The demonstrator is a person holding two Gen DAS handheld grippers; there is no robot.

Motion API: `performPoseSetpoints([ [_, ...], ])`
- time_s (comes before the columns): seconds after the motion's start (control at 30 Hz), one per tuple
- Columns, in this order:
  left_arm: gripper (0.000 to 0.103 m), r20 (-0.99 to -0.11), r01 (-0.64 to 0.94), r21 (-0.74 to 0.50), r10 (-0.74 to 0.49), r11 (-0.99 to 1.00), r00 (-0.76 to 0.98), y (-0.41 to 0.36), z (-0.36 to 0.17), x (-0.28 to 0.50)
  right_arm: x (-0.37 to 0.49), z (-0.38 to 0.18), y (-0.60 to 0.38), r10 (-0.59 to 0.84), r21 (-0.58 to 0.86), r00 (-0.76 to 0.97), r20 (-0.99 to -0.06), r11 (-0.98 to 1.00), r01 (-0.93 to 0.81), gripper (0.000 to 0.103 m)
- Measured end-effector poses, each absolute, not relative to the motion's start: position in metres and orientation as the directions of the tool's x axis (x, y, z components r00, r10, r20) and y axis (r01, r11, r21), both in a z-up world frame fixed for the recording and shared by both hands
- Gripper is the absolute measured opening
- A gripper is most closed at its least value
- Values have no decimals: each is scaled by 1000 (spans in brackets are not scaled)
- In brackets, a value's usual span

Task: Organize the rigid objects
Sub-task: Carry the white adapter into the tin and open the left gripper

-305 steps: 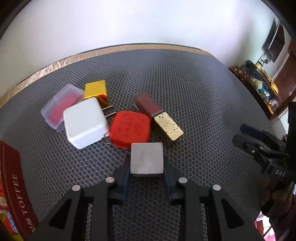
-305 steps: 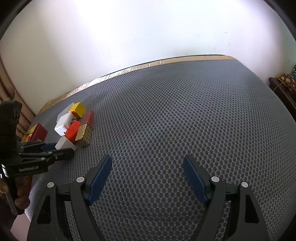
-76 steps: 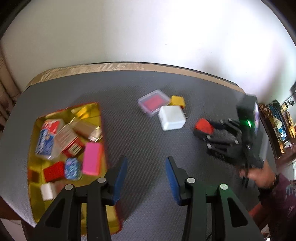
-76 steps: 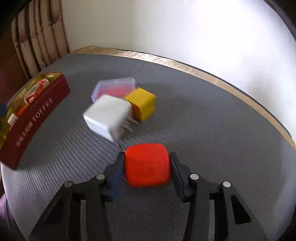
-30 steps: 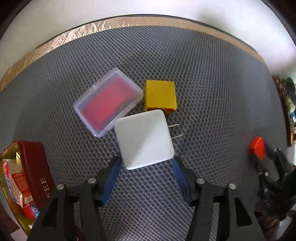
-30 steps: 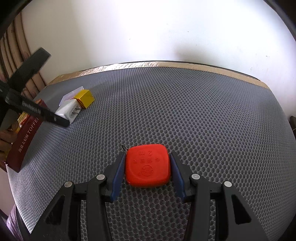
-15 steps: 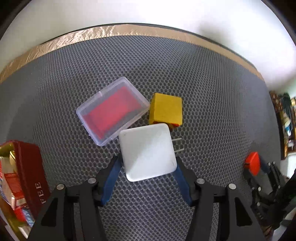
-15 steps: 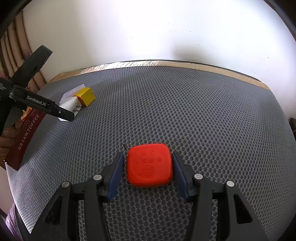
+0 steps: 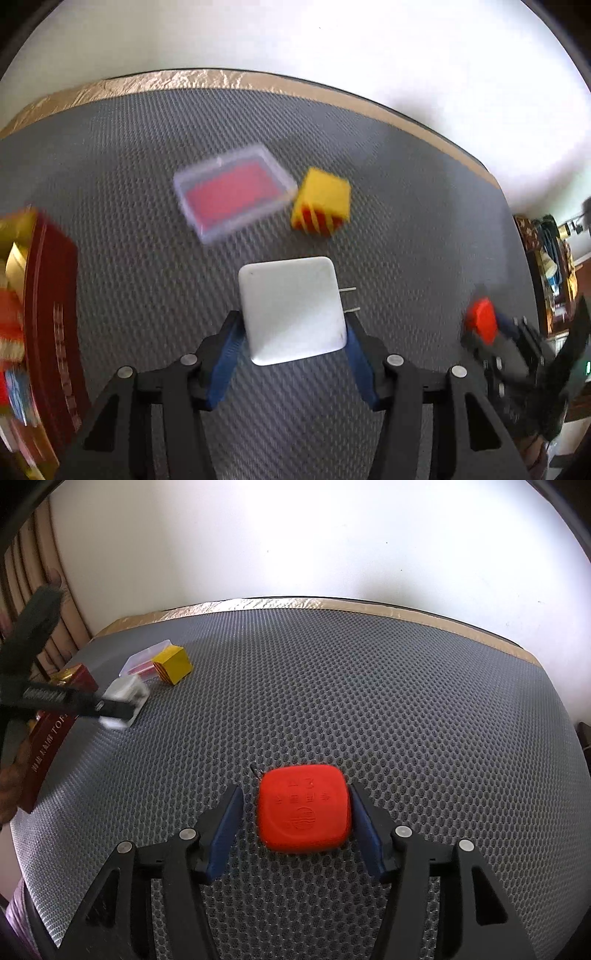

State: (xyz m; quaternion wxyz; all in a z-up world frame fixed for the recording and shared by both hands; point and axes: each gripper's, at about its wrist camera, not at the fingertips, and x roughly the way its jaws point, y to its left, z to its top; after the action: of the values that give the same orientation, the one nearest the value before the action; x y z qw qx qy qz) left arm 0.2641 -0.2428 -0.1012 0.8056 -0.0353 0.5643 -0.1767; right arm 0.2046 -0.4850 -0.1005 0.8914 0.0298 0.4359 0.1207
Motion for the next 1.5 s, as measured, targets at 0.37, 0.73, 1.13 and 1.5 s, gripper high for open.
performPoseSetpoints([
  [0.37, 55, -885, 222, -377, -420, 899, 201, -197, -86, 146, 208, -102, -476, 204, 110, 591, -780, 975, -191, 56],
  [0.73, 55, -863, 122, -320, -342, 940, 372, -83, -13, 143, 209, -104, -468, 178, 77, 593, -785, 978, -192, 56],
  [1.13, 55, -903, 50, -275, -276, 960, 329, -47, -65, 170, 211, -105, -463, 171, 68, 594, -786, 979, -192, 55],
  [1.5, 56, -919, 39, -234, -233, 972, 319, -63, -86, 174, 211, -105, -462, 171, 68, 595, -786, 979, -191, 56],
])
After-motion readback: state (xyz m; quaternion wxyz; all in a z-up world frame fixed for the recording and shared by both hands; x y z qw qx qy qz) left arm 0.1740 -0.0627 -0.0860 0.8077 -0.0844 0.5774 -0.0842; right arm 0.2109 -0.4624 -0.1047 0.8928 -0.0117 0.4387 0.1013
